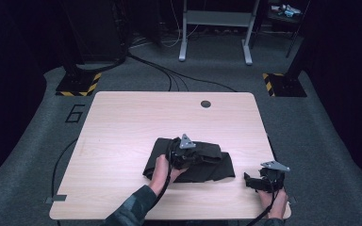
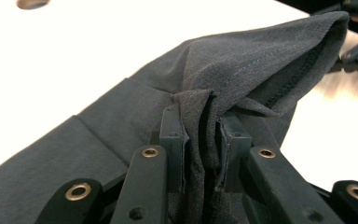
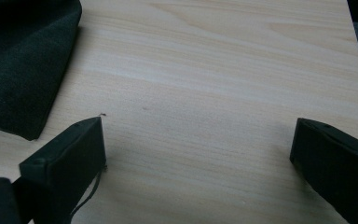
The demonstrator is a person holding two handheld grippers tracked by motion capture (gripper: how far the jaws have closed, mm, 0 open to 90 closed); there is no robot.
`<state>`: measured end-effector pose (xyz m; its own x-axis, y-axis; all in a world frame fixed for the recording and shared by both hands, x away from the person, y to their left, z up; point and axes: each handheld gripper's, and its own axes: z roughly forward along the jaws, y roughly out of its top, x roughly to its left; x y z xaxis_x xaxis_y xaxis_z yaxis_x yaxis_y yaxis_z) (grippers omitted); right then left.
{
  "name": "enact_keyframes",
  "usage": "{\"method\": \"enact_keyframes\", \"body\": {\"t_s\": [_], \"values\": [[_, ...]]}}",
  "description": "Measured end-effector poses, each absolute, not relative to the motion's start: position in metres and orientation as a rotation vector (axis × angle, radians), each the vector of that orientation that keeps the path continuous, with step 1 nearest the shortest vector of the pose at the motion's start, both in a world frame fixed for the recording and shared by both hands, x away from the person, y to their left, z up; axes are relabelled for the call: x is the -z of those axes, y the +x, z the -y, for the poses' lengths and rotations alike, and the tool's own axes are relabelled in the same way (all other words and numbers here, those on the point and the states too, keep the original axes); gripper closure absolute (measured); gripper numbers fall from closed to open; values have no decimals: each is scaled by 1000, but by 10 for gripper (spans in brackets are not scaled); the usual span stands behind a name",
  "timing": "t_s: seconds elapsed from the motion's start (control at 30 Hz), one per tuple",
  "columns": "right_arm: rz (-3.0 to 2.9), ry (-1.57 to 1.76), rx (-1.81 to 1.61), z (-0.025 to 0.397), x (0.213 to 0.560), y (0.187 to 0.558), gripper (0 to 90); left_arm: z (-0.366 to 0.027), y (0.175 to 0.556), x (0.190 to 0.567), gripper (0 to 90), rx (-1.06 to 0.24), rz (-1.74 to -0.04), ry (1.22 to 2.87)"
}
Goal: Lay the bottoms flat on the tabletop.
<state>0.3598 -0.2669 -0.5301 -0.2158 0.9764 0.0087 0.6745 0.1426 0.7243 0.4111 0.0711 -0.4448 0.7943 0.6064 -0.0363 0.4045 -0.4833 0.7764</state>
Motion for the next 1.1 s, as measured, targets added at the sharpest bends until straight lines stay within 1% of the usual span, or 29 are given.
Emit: {"method": "enact_keyframes", "body": {"t_s": [0.63, 1.1], "values": [[-1954, 1576, -846, 267, 530, 360, 25, -105, 414, 416, 761, -368, -797, 2038], [-1953, 1576, -847, 267, 530, 360, 25, -145, 416, 395, 761, -443, -851, 1958]]}}
